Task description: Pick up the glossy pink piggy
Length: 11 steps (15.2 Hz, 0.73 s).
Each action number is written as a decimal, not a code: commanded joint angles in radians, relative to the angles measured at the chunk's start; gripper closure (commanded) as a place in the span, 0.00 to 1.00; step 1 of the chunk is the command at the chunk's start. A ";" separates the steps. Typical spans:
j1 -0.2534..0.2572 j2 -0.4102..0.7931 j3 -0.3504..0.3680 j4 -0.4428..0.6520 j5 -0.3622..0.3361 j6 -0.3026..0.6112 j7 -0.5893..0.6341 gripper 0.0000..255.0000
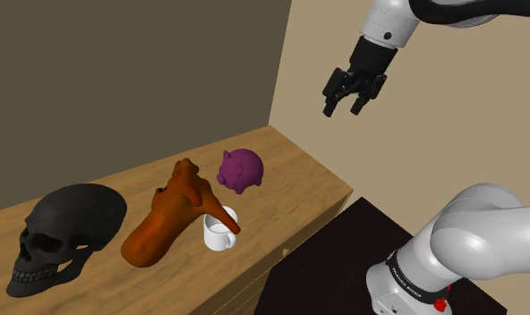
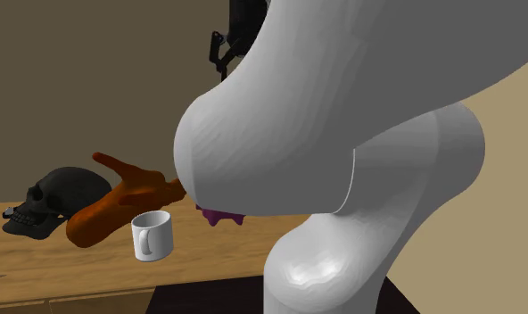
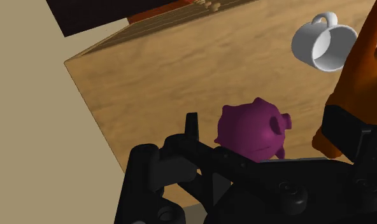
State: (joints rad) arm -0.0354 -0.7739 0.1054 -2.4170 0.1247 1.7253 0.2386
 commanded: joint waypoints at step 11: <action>-0.064 0.291 0.277 -0.049 0.085 0.344 0.479 0.00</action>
State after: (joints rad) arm -0.0898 -0.5255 0.3570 -2.4731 0.2092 2.0336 0.6701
